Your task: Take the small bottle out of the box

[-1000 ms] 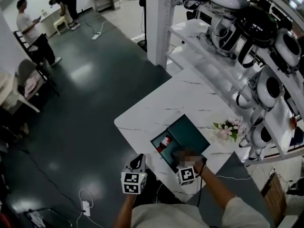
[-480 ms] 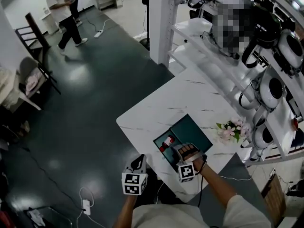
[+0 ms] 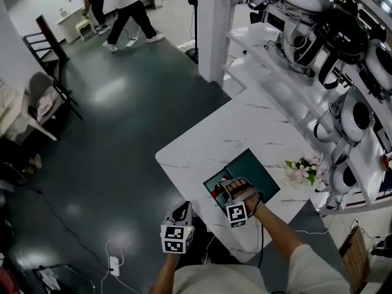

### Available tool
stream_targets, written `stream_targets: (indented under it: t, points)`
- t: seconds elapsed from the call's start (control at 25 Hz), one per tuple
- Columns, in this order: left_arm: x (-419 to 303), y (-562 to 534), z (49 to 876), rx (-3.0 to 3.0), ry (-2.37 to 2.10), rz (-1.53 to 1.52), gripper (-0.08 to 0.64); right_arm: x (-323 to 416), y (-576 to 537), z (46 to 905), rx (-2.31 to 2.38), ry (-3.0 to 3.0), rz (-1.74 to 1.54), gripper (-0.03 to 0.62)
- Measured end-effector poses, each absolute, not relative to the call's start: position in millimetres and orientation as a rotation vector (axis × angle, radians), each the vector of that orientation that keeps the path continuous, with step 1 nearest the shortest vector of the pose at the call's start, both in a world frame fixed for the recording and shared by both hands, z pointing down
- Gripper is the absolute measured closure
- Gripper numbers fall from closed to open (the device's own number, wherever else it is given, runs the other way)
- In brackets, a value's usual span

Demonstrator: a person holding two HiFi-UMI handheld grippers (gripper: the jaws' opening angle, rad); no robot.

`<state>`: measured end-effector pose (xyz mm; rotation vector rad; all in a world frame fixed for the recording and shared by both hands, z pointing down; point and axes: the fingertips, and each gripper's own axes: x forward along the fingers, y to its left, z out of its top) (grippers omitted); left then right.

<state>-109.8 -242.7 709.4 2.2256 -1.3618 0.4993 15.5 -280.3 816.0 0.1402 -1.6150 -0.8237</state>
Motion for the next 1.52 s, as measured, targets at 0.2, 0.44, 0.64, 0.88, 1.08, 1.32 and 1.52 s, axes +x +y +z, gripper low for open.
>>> stream_targets:
  t: [0.2, 0.44, 0.64, 0.88, 1.08, 1.32, 1.52]
  points:
    - [-113, -240, 713, 2.214, -1.354, 0.505, 0.541, 16, -289, 826, 0.057, -1.566, -0.826, 0.311]
    - [-118, -241, 718, 2.198, -1.367, 0.512, 0.541, 17, -294, 839, -0.052, -1.520, -0.807, 0.305]
    - [-118, -244, 718, 2.191, -1.373, 0.503, 0.541, 17, -294, 845, -0.106, -1.509, -0.724, 0.312]
    - [-113, -245, 720, 2.193, -1.368, 0.521, 0.541, 20, -291, 847, -0.148, -1.503, -0.679, 0.345]
    - [-112, -243, 722, 2.193, -1.358, 0.529, 0.541, 18, -292, 846, -0.112, -1.522, -0.732, 0.372]
    - [-113, -244, 720, 2.204, -1.359, 0.530, 0.541, 18, -293, 845, -0.093, -1.518, -0.725, 0.374]
    - [-114, -244, 716, 2.211, -1.364, 0.528, 0.541, 19, -292, 843, -0.049, -1.522, -0.725, 0.374]
